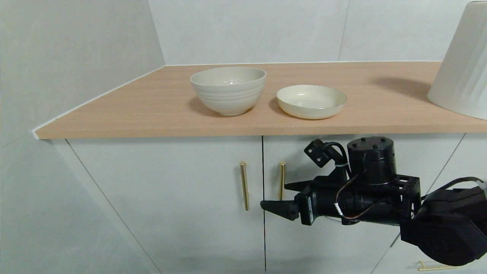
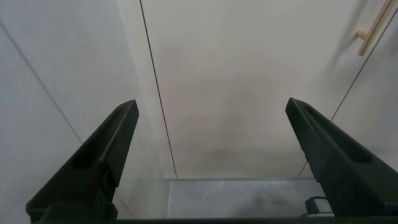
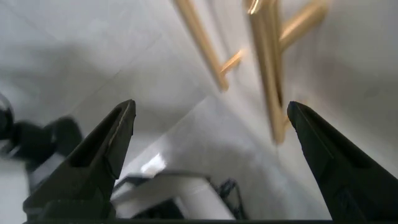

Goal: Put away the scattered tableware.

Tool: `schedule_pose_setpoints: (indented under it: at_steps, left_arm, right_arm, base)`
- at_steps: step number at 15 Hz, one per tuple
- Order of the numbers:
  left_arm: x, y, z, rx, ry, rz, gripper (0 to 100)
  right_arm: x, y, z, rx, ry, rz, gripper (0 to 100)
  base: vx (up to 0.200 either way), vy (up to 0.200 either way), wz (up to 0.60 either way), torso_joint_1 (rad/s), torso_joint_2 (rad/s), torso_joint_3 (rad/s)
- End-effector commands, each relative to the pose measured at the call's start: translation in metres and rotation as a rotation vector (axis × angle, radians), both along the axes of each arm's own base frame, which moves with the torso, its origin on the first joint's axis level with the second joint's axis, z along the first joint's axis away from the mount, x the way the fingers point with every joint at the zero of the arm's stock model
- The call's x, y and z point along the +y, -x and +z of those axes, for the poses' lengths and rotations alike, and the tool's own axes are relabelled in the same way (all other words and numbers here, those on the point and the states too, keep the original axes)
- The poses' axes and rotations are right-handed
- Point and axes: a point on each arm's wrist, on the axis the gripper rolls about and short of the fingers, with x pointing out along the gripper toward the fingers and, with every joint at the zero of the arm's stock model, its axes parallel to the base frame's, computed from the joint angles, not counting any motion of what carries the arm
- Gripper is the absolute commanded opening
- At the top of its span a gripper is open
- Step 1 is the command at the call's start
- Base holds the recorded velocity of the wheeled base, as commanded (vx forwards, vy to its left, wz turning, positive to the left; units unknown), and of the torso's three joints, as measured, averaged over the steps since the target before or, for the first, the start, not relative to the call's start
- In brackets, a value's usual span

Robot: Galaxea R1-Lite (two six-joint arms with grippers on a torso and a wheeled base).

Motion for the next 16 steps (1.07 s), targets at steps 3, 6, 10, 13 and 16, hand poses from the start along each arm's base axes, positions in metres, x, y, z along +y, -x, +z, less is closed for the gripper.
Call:
schedule_pose_setpoints:
  at_steps: [3,6,10,13,16]
  left_arm:
    - [0.000,0.000,0.000,-0.001,0.000,0.001,100]
    - [0.000,0.000,0.000,-0.001,0.000,0.001,100]
    - [0.000,0.000,0.000,0.000,0.000,-0.001,100]
    - [0.000,0.000,0.000,0.000,0.000,0.001,100]
    - [0.000,0.000,0.000,0.000,0.000,-0.001,100]
  right_arm:
    - [0.008,-0.009,-0.012,-0.009,-0.015,-0.059,100]
    - [0.017,-0.004,-0.011,0.010,-0.071,-0.048,100]
    - [0.023,0.000,-0.010,0.029,-0.105,-0.036,100]
    - [0.020,0.004,-0.008,0.035,-0.110,-0.032,100]
    - [0.021,0.011,-0.006,0.033,-0.112,-0.013,100]
  base:
    - [0.000,0.000,0.00,0.000,0.00,0.000]
    - [0.000,0.000,0.00,0.000,0.00,0.000]
    - [0.000,0.000,0.00,0.000,0.00,0.000]
    - [0.000,0.000,0.00,0.000,0.00,0.000]
    - [0.000,0.000,0.00,0.000,0.00,0.000]
